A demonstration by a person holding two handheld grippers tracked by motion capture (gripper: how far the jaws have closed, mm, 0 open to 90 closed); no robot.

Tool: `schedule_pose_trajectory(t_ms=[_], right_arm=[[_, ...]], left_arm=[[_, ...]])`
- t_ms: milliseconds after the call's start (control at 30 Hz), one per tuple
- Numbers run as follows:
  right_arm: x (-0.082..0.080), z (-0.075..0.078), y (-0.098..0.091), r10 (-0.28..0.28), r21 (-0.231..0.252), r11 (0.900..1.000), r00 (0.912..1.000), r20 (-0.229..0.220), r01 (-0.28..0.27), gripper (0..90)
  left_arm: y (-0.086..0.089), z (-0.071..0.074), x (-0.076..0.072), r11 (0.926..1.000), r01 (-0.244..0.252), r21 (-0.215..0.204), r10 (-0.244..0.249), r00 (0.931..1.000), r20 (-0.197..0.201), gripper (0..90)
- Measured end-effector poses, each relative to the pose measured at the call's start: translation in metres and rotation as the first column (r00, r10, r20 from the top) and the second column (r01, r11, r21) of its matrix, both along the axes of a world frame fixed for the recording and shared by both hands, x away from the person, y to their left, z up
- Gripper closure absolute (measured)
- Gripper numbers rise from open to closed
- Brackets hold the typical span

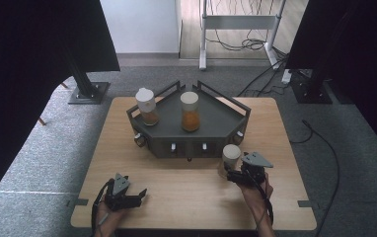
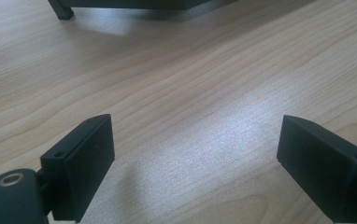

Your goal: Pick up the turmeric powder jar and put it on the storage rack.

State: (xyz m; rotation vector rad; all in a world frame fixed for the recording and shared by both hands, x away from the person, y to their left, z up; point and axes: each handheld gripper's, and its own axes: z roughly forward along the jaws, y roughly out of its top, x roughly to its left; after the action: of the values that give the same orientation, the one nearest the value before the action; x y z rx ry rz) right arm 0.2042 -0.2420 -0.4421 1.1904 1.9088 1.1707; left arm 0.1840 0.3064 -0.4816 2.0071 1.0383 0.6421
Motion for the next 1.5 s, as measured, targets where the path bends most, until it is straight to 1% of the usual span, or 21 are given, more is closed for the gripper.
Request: schedule_pose_trajectory(t_ms=[167,333,367,433,533,700,900,1200,1500], right_arm=[[0.006,0.002,0.005,0.013,0.016,0.9998,0.9998,0.012,-0.013,16.0],[0.009,0.005,0.006,0.035,0.028,0.9990,0.9992,0.019,-0.036,25.6],[0.008,0.005,0.006,0.032,0.031,0.9990,0.9993,0.020,-0.032,26.9],[0.007,0.005,0.007,0.019,0.032,0.9993,0.9995,0.026,-0.020,33.0],[0.007,0.004,0.004,0.017,0.048,0.9987,0.9996,0.022,-0.018,33.2],[0.006,0.004,0.007,0.003,0.050,0.9987,0.9997,0.023,-0.004,33.5],[0.008,0.006,0.009,0.006,0.043,0.9990,0.9998,0.017,-0.007,33.5],[0.007,0.007,0.010,0.006,0.053,0.9986,0.9999,0.016,-0.007,33.5],[0.003,0.016,0.009,0.008,0.058,0.9983,0.9996,0.027,-0.009,33.5]], left_arm=[[0.001,0.000,0.000,1.0000,-0.003,0.000,0.003,1.0000,0.000,10.9],[0.002,0.000,0.000,1.0000,-0.002,-0.001,0.002,1.0000,0.000,10.9],[0.002,0.000,0.000,1.0000,-0.002,-0.001,0.002,1.0000,0.001,10.9],[0.002,0.000,0.000,1.0000,-0.002,-0.001,0.002,1.0000,0.000,10.9],[0.002,0.000,0.000,1.0000,0.000,0.002,0.000,1.0000,0.000,10.9],[0.002,0.000,0.000,1.0000,0.001,0.003,-0.001,1.0000,0.000,10.9],[0.002,0.000,-0.001,1.0000,0.002,0.004,-0.002,1.0000,0.003,10.9],[0.003,0.001,-0.001,1.0000,0.007,0.003,-0.008,0.9999,0.007,10.9],[0.002,0.001,0.000,0.9999,0.015,0.006,-0.015,0.9999,0.008,10.9]])
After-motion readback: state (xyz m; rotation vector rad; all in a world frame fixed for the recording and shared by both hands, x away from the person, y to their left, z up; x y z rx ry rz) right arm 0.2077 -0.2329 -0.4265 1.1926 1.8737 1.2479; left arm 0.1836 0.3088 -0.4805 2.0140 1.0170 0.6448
